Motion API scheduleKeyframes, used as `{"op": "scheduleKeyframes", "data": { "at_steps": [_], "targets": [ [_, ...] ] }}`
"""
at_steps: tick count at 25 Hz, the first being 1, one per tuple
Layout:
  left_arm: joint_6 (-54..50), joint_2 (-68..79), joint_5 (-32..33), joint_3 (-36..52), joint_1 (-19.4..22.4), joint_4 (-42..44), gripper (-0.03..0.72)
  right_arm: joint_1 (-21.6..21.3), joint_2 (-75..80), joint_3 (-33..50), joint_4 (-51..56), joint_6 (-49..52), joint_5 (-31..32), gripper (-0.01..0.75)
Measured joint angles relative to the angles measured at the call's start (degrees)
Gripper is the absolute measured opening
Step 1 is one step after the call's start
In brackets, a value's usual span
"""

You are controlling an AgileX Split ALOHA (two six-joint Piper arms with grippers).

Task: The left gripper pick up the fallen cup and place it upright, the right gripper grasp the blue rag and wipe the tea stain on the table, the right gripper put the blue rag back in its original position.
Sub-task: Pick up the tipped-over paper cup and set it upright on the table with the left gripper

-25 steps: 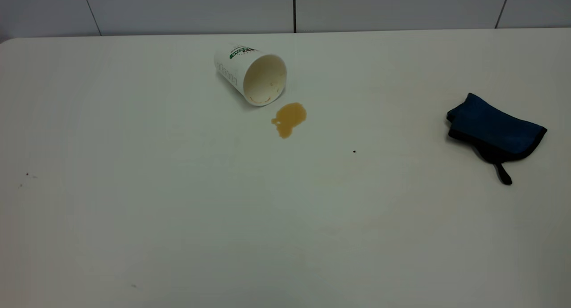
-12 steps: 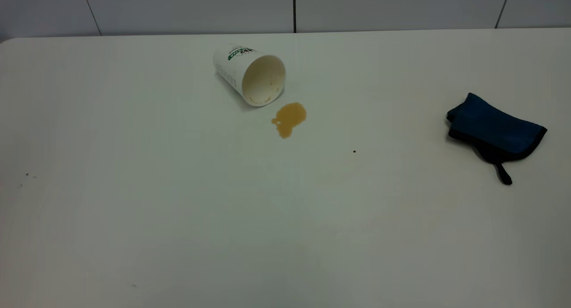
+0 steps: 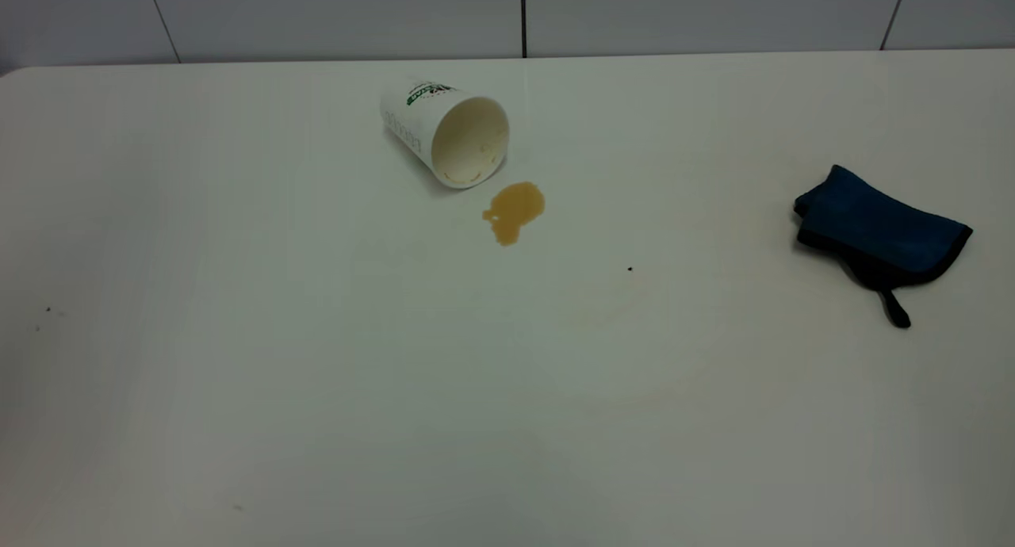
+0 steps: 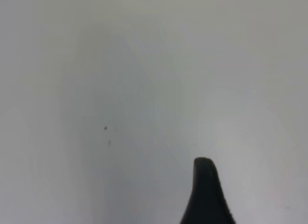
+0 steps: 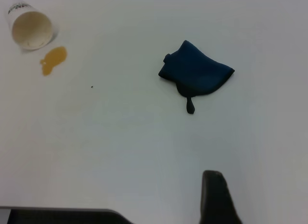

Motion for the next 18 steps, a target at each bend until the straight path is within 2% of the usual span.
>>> {"op": "scheduleKeyframes", "data": {
  "at_steps": [6, 14, 18],
  "targets": [
    [0.1, 19.0, -3.3, -11.0, -10.2, 3.3, 0.568, 0.0, 0.0, 0.0, 0.0, 0.0, 0.0, 0.491],
    [-4.6, 44.1, -4.5, -31.1, -19.2, 9.2, 0.564, 0.0, 0.0, 0.0, 0.0, 0.0, 0.0, 0.491],
    [-11.3, 52.1, -3.7, -40.6, -22.9, 18.2, 0.564, 0.0, 0.0, 0.0, 0.0, 0.0, 0.0, 0.491]
  ]
}}
